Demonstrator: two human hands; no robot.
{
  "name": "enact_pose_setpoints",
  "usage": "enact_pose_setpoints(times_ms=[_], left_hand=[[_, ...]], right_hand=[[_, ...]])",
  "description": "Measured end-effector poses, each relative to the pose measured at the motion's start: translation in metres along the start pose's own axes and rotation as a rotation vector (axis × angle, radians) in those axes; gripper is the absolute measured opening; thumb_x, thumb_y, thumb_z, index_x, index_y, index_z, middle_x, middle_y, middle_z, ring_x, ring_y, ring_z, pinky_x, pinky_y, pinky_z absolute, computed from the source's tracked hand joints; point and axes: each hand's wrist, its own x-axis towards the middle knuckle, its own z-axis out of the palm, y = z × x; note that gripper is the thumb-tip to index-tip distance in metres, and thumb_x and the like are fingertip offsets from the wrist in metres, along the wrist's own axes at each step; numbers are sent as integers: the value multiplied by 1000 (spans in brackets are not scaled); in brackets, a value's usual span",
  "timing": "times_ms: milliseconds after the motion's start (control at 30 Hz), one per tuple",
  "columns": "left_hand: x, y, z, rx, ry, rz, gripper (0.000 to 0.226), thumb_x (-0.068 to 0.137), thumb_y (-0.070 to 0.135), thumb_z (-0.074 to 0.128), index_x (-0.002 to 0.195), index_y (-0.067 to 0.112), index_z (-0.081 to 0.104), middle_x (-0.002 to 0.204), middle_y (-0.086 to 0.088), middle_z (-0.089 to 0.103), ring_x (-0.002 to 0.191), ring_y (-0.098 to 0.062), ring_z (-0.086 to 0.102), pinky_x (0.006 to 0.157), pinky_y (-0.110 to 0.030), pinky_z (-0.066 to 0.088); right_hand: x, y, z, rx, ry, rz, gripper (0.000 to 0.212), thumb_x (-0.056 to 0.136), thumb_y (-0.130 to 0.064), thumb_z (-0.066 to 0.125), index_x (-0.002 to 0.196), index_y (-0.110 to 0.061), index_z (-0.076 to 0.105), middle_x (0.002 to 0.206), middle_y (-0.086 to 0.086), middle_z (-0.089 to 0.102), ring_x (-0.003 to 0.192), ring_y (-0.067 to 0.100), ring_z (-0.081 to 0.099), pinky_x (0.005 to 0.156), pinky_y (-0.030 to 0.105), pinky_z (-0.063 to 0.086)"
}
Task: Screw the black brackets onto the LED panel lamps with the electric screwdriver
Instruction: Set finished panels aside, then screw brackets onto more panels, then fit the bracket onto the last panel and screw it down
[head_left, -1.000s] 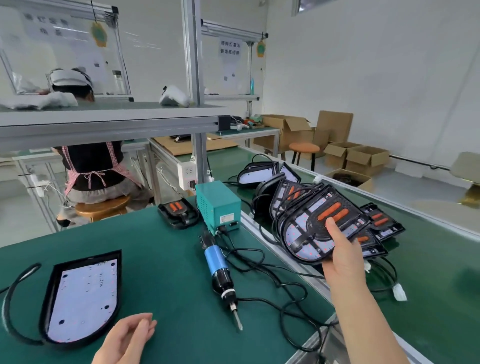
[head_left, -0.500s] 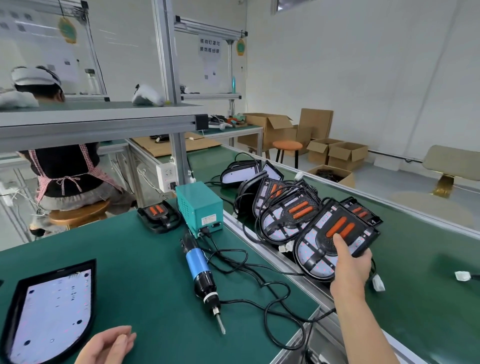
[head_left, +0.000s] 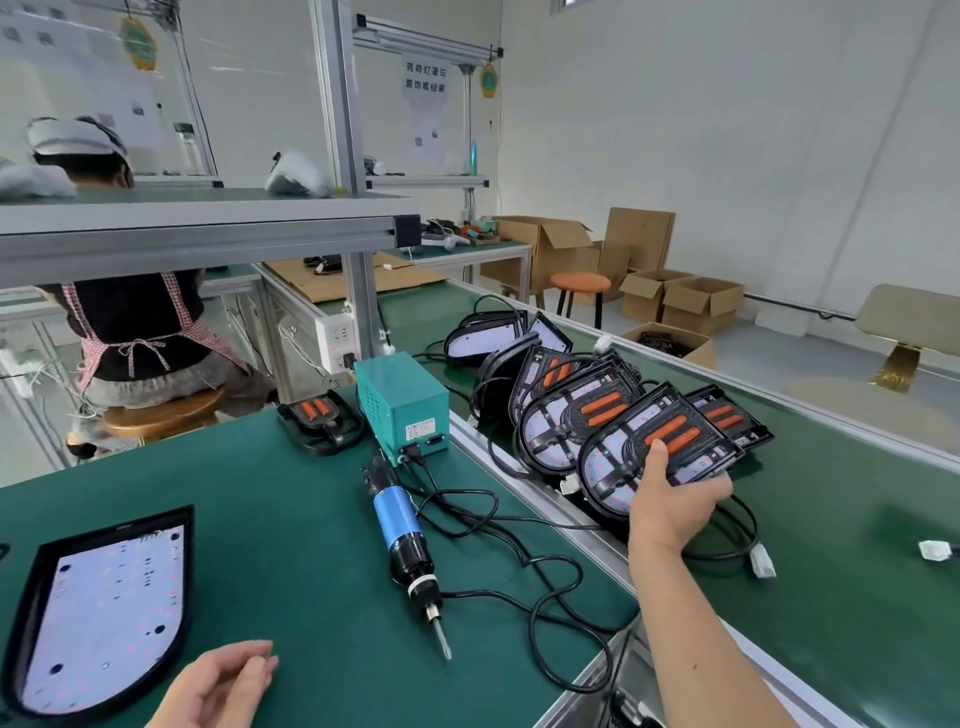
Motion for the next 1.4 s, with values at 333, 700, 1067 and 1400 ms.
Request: enact_pose_setpoints(times_ms=[333,700,1067,1400], left_hand=[[-6,8,-5,10,-5,0,24,86,-19,60,80,2,70,76,-19,73,73,-17,72,76,-6,51],[-13,21,-9,-49,-37,-120,21,86,-12,66,78,6,73,81,-14,74,75,-15,71,73,-1,48],[-12,20,-14,-72,-94,-148,20,88,-9,65,80,7,73,84,-14,74,75,-12,71,69,0,47],[-12,14,-15,-53,-110,-149,23,89,-3,67,79,16,73,82,-10,74,82,-19,72,71,-6,49]], right_hand=[[16,1,36,-58,-30,-43,88,91,-39,71,152,1,23,145,20,48,132,38,49,112,50,38],[22,1,33,-147,7,-18,92,92,-33,72,156,5,18,158,21,23,145,37,28,121,49,25],[-9,2,9,-298,-31,-212,86,92,-6,65,161,-8,13,168,10,10,151,37,19,123,52,18],[-71,-37,24,-244,-340,-398,72,93,1,60,156,-3,27,164,14,22,153,28,20,123,51,22]])
